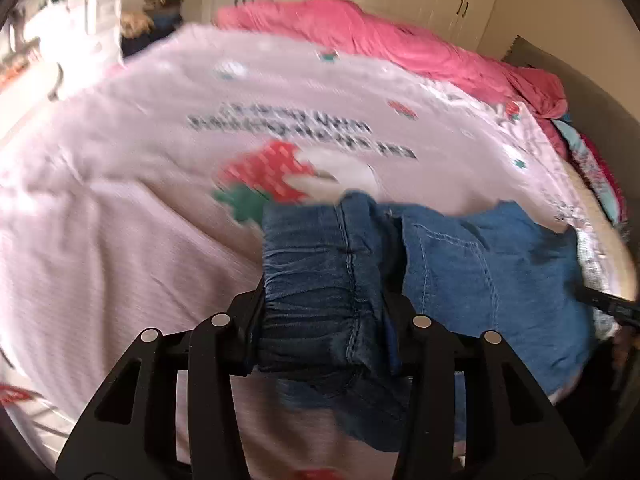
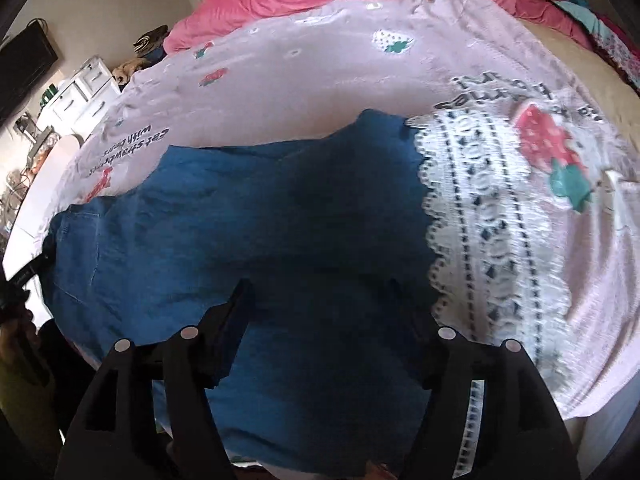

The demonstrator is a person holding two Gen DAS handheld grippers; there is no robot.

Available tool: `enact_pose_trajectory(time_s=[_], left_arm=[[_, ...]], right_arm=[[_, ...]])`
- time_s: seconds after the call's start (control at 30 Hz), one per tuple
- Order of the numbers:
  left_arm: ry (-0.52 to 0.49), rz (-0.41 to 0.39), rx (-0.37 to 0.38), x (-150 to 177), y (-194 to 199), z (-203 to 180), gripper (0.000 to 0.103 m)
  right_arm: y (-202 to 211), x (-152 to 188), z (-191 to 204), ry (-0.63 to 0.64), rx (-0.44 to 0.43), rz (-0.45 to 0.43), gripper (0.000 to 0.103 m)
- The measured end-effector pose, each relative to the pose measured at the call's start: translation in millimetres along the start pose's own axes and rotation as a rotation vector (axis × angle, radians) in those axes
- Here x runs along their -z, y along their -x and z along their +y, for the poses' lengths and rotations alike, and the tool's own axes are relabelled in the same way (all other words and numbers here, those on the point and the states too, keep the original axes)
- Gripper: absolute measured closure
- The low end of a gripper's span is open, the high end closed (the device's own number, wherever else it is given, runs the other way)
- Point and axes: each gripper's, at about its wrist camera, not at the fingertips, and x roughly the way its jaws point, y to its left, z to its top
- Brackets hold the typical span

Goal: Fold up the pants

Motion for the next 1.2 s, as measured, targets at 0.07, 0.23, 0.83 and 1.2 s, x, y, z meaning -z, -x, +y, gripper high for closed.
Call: enact_pose_trajectory(time_s=[0.07, 0.23, 0.83, 1.2], left_arm=[[0.017, 0.019, 0.003, 1.9, -6.0, 6.8, 0.062], [0.070, 0.037, 0.016, 8.7, -11.0, 13.5, 0.048], [-0.339, 0.082, 0.251, -59.5, -39.6, -161.5, 0.030], [-0.327, 0.273, 0.339, -64.2, -135.1, -192.0, 0.031]], right_arm=[[2.2, 2.5, -6.9, -0.022, 0.011, -0.011, 0.038], [-1.9, 12.4, -4.4, 0.014, 0.032, -0.039, 0.036], [30.4, -21.3, -29.8, -0.003, 0.041, -0.225, 0.032], [16.0, -16.0, -43.6, -0.054, 0.020, -0.200, 0.028]])
